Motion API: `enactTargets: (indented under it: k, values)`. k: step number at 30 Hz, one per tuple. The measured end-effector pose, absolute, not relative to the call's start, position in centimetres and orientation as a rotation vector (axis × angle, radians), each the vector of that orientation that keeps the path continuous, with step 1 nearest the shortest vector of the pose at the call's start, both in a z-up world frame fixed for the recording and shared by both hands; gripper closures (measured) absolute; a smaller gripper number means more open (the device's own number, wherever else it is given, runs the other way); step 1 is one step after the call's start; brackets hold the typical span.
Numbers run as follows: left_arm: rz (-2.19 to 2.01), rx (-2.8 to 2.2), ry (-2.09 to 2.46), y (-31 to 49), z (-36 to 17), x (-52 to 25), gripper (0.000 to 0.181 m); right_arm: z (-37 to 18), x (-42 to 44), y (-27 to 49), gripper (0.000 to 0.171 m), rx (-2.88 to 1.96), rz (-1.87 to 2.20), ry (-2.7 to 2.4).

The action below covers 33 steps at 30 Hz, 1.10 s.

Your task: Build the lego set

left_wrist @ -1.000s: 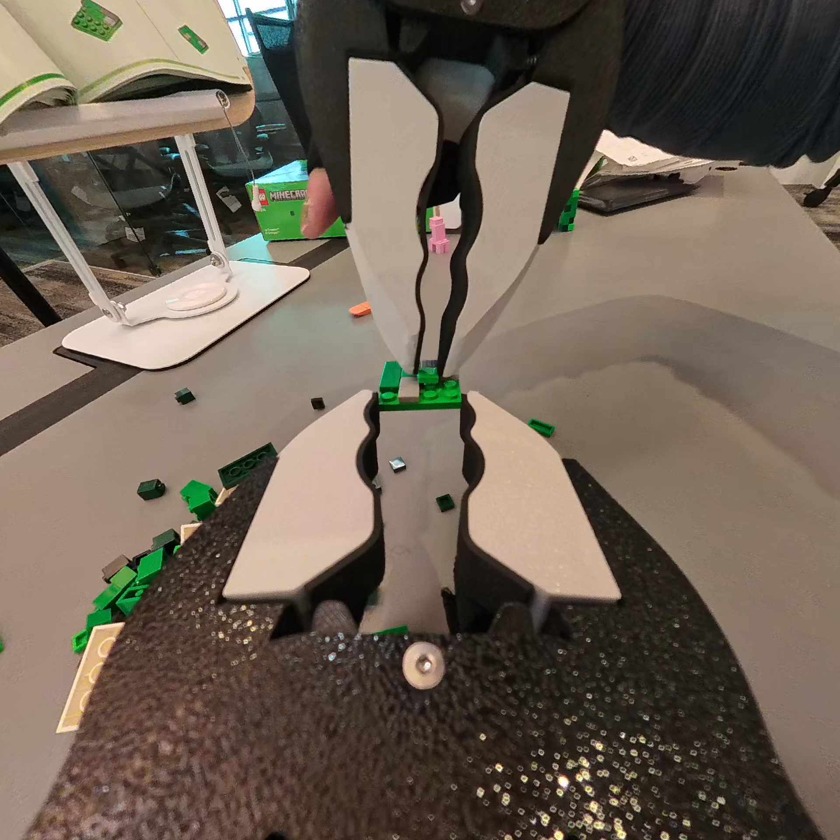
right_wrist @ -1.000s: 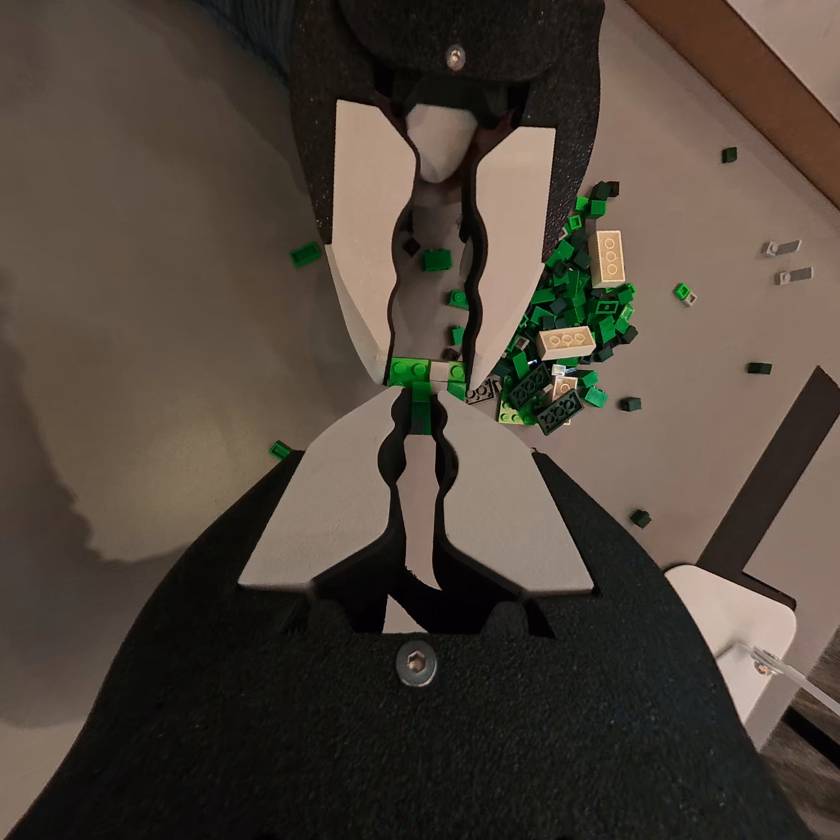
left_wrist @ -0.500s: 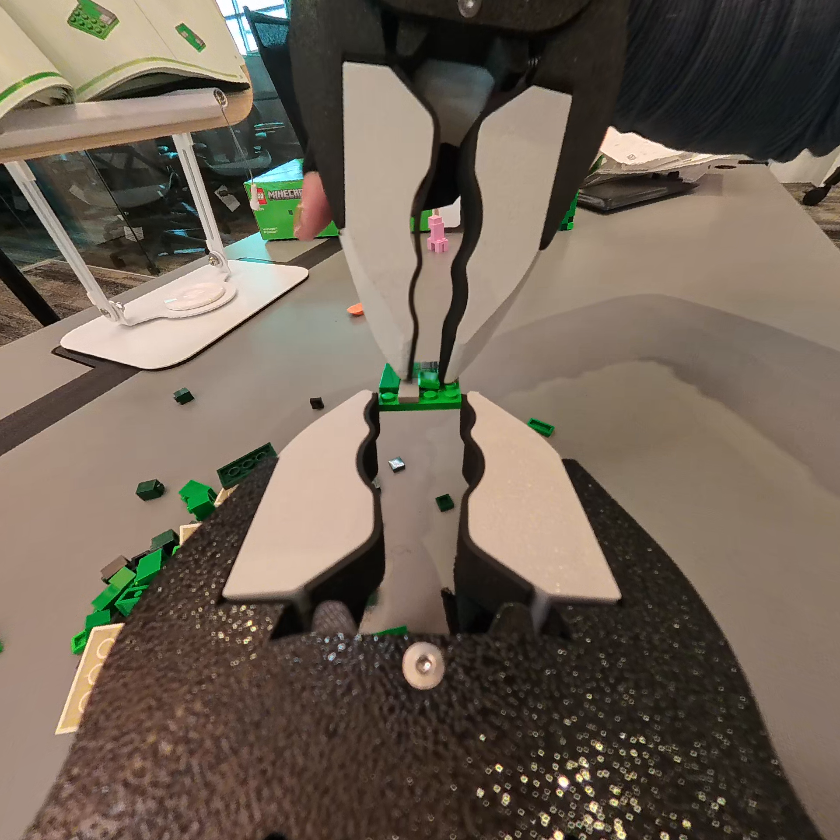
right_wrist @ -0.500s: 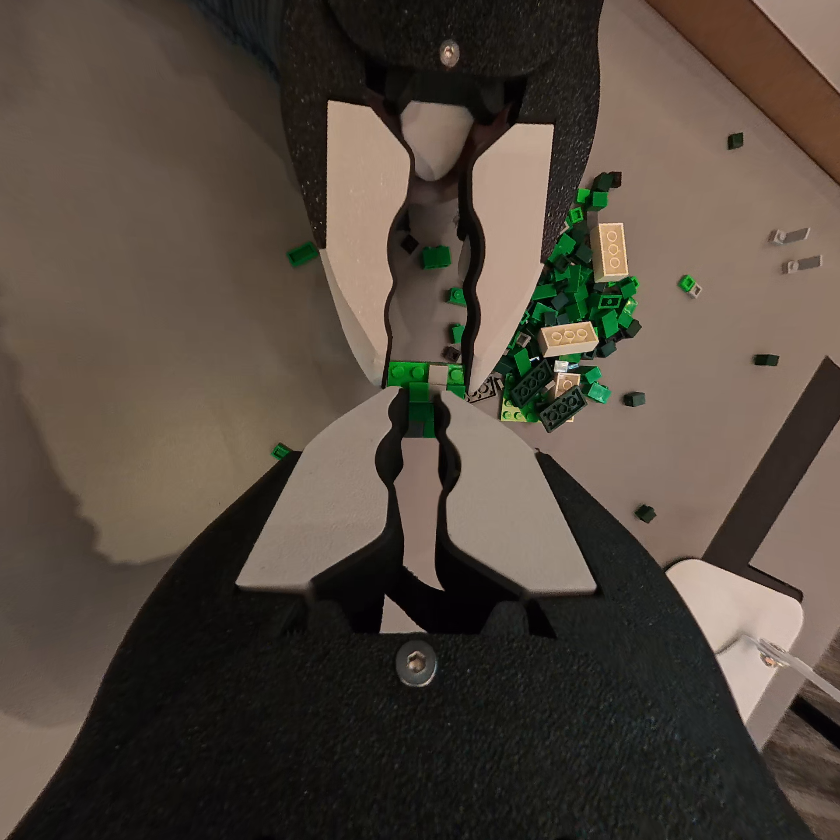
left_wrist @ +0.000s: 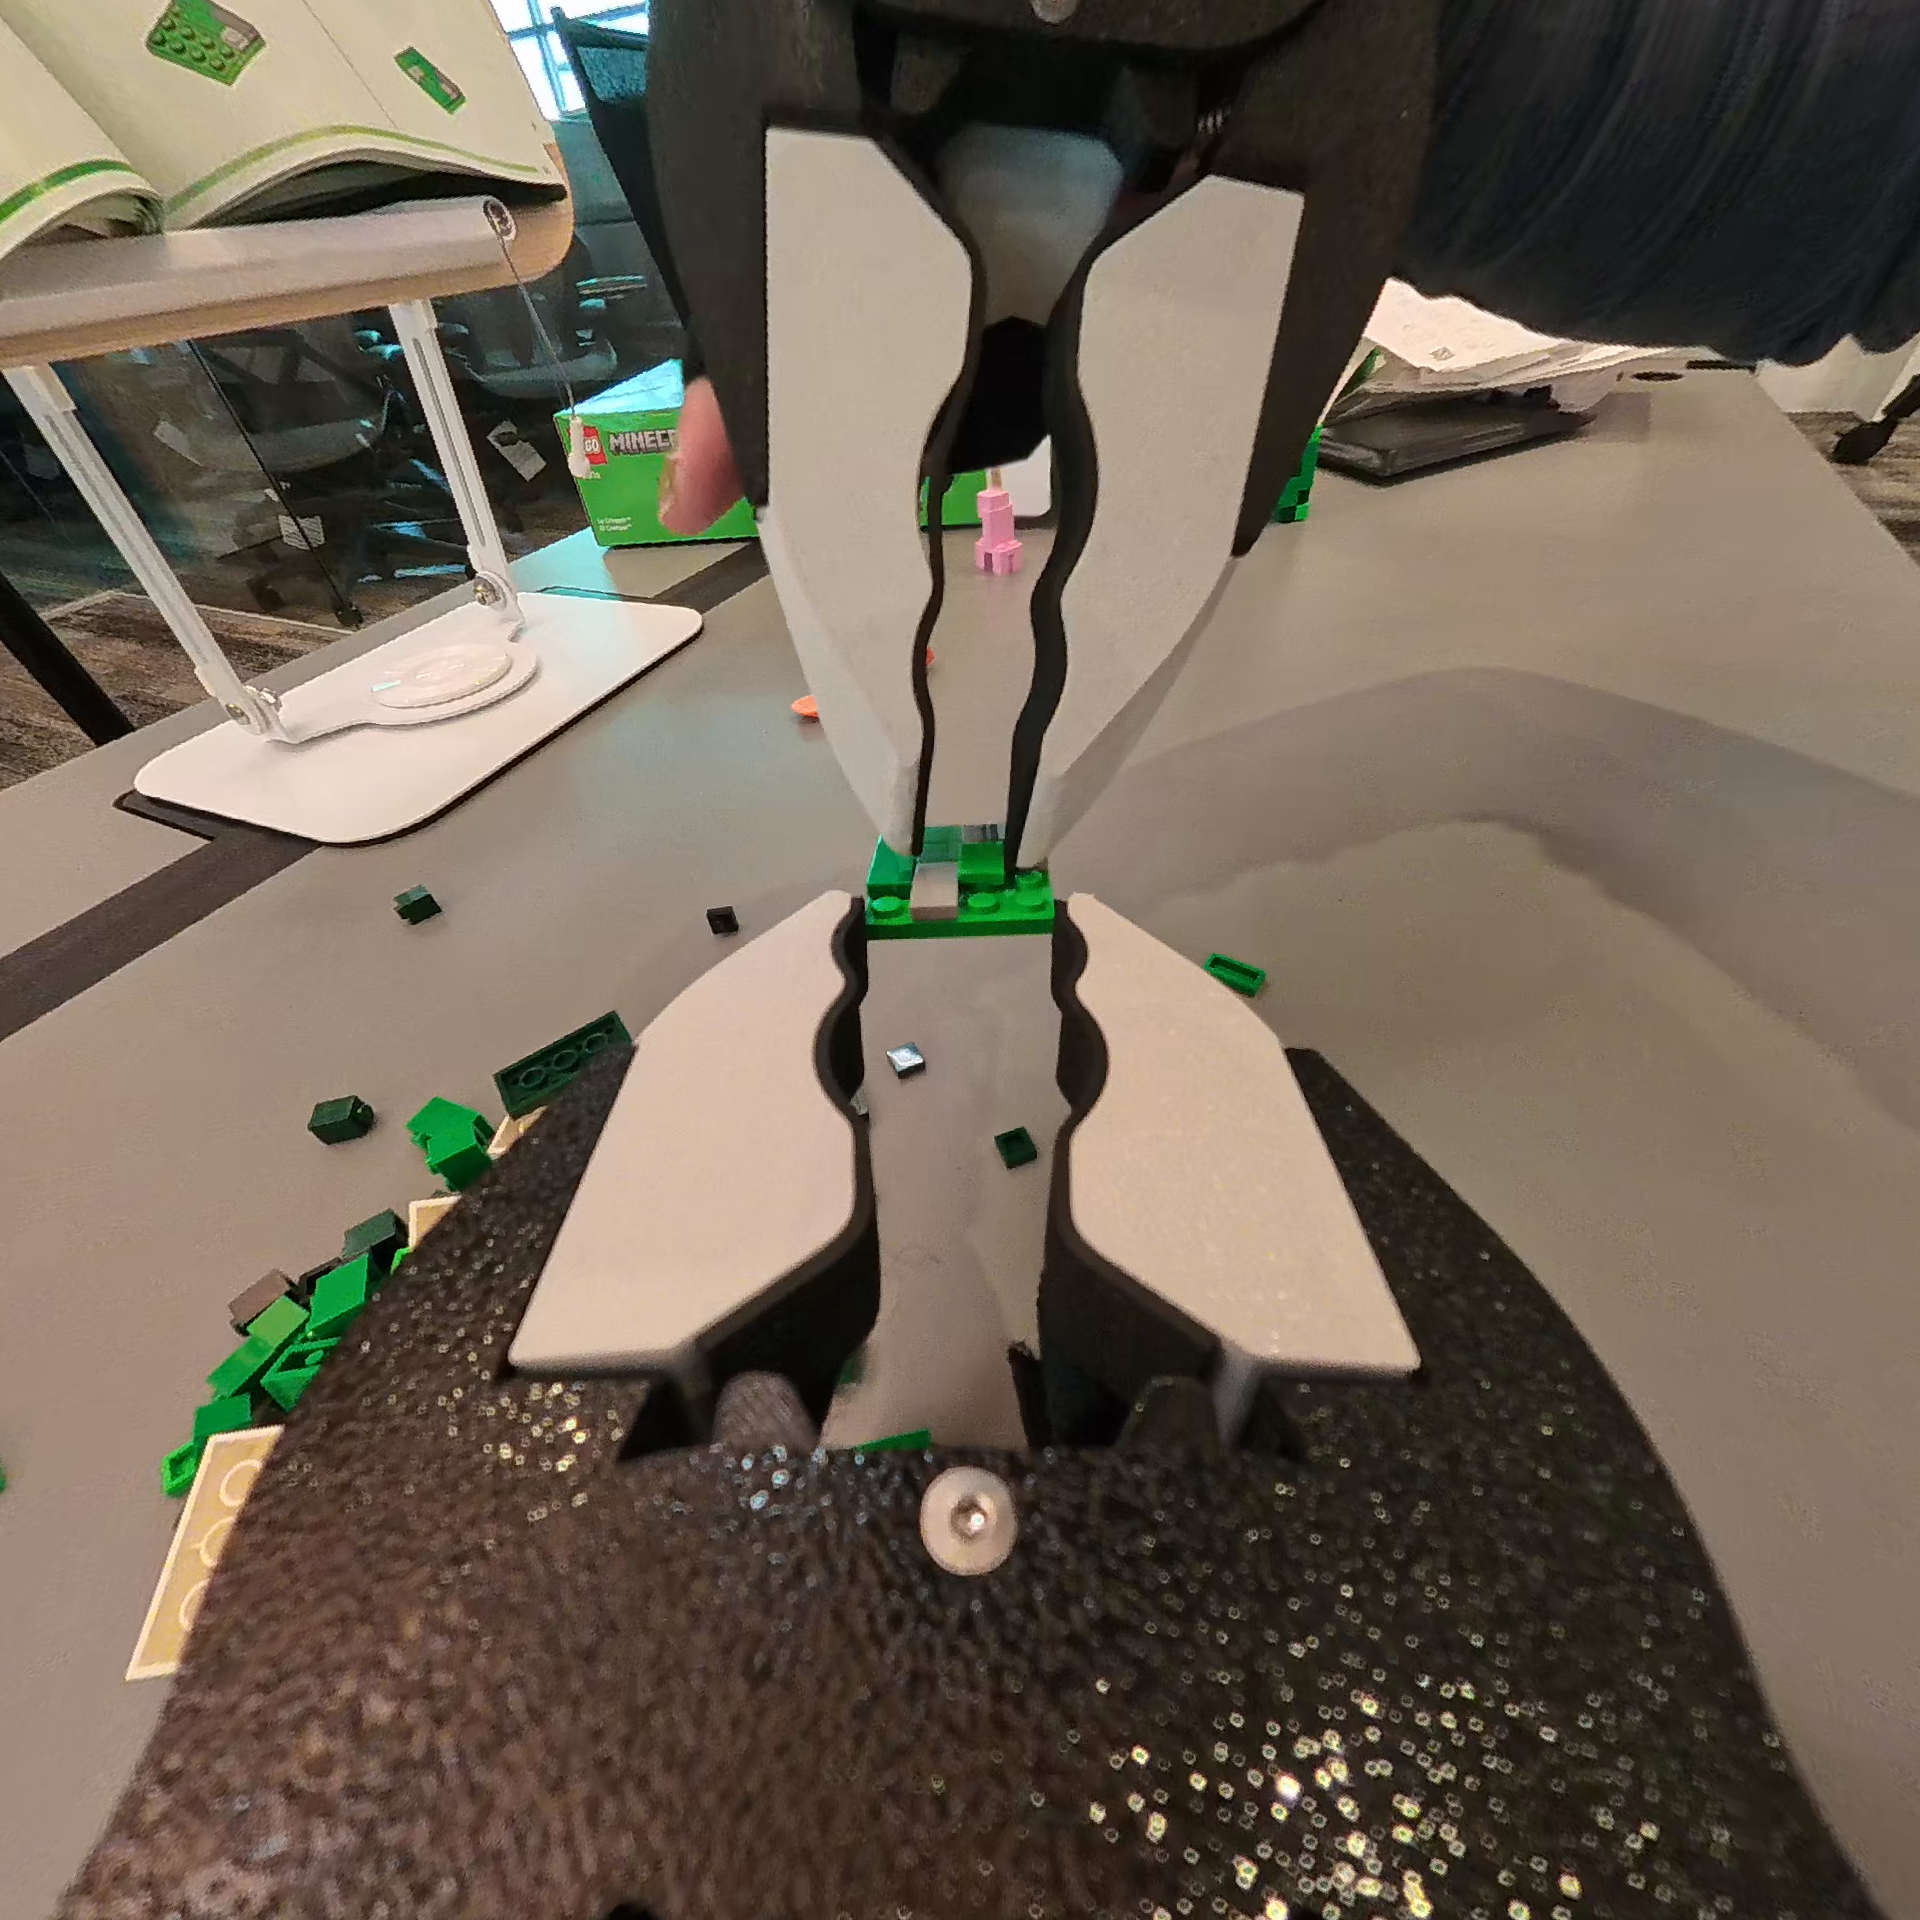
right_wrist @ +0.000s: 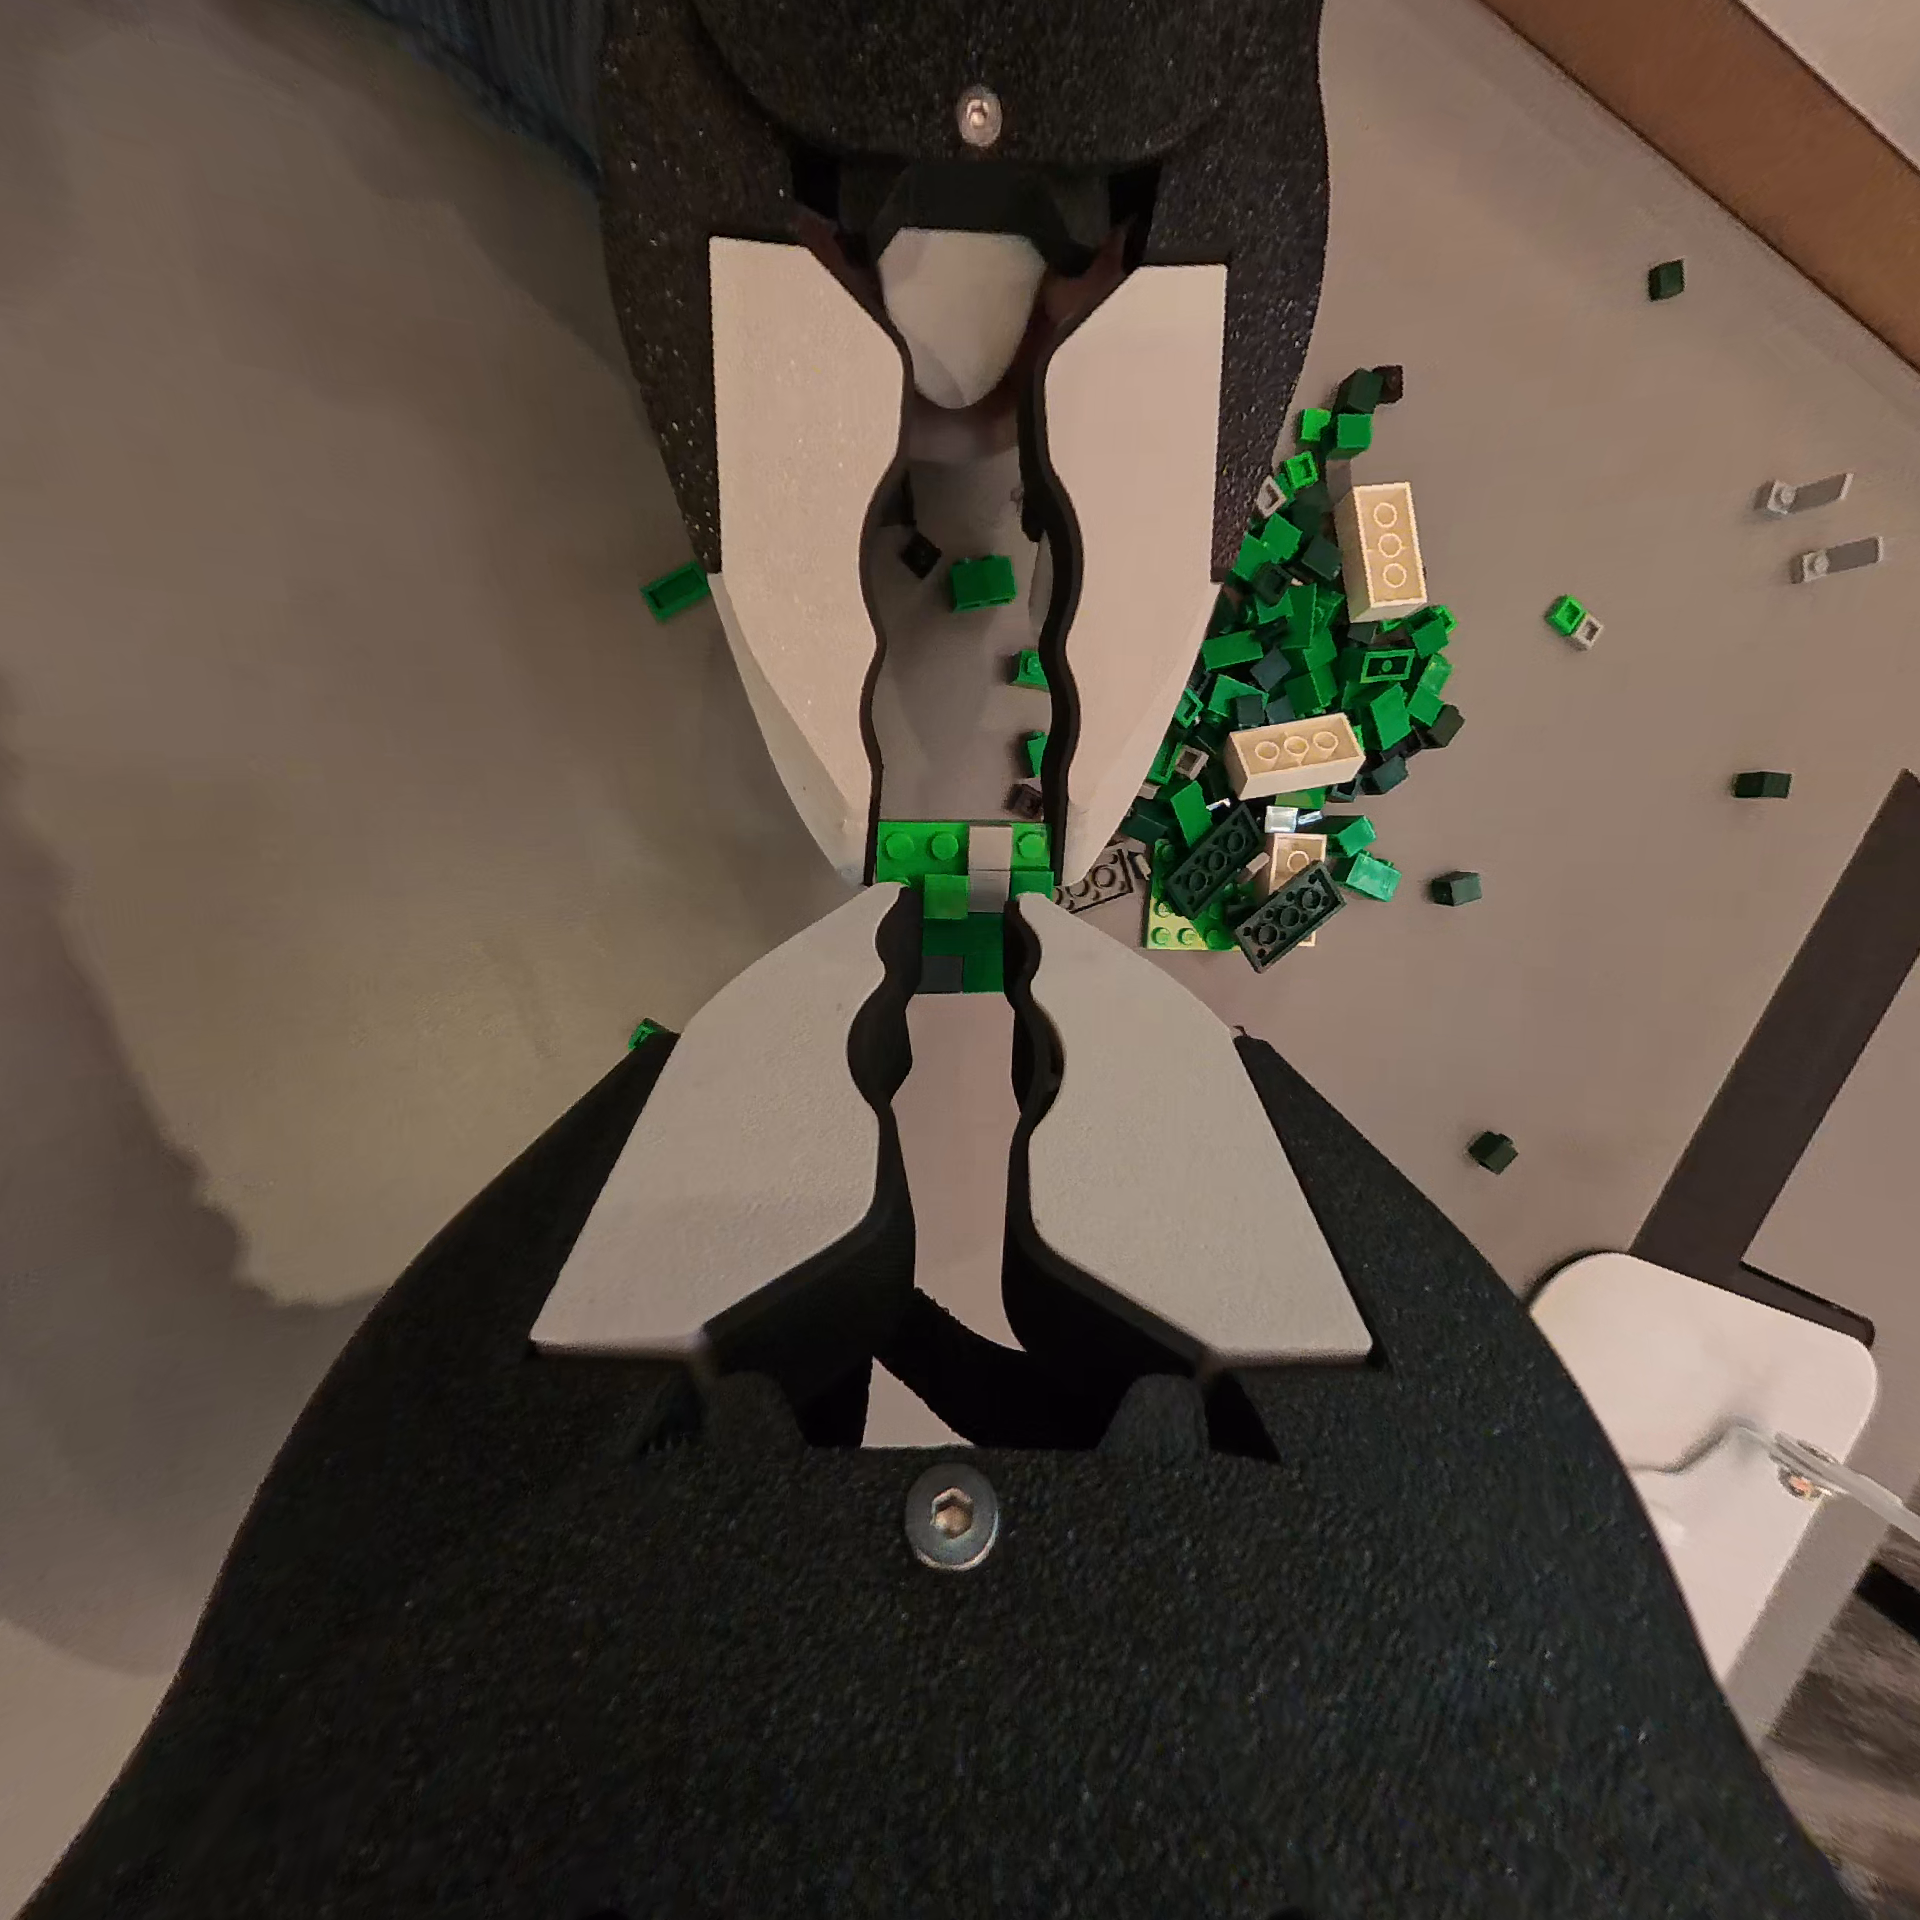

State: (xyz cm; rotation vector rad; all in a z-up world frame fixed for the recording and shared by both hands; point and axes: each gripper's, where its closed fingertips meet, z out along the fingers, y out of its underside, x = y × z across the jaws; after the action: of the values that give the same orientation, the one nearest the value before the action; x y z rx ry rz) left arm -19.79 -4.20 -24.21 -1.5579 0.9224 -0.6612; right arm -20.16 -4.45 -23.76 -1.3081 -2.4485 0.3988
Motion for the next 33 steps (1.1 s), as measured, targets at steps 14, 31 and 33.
enactTargets:
  k: [14, 31, 33]
  values:
    - [-0.667, -1.558, 0.917, -4.2, -24.2, -19.8, 0.148, -23.8, -20.2, -4.2, 0.141, -1.389, 0.432, -2.418]
    - [-0.743, -1.581, 0.762, -3.3, -23.4, -21.2, 0.148, -22.7, -21.2, -4.5, 0.15, -0.717, -0.246, -1.73]
    - [-0.758, -1.576, 0.748, -3.3, -23.2, -21.4, 0.148, -22.6, -21.3, -4.5, 0.151, -0.71, -0.255, -1.704]
